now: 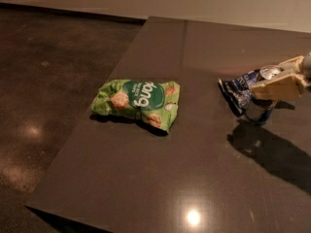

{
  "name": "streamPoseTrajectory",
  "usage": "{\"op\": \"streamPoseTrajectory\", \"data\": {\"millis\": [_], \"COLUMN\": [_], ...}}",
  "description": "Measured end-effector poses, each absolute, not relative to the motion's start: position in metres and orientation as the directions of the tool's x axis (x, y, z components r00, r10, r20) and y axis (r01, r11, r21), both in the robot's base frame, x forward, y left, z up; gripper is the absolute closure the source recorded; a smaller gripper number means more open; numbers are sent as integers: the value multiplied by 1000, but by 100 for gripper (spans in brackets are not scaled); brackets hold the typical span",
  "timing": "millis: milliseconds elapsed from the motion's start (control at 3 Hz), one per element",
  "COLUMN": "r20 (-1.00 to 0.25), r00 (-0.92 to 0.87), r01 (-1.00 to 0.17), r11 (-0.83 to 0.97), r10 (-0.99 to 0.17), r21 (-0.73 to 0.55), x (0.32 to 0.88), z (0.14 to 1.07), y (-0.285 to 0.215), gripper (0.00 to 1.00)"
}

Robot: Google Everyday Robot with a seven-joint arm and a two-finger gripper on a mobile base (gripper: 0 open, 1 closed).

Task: Move redbull can near blue chip bag

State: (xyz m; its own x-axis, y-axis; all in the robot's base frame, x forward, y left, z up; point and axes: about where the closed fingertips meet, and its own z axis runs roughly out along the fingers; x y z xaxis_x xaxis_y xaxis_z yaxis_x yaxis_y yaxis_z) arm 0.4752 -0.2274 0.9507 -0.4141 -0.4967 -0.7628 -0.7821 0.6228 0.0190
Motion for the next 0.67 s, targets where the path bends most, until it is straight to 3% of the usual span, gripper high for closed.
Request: {"op": "streamPoseTrajectory", "data": {"millis": [667], "r20": [-793], "r00": [-410], "r01": [-761], "r11": [649], "r10": [-451], "r21": [24], "x": [498], "z": [952], "y": [-249], "gripper": [100]}}
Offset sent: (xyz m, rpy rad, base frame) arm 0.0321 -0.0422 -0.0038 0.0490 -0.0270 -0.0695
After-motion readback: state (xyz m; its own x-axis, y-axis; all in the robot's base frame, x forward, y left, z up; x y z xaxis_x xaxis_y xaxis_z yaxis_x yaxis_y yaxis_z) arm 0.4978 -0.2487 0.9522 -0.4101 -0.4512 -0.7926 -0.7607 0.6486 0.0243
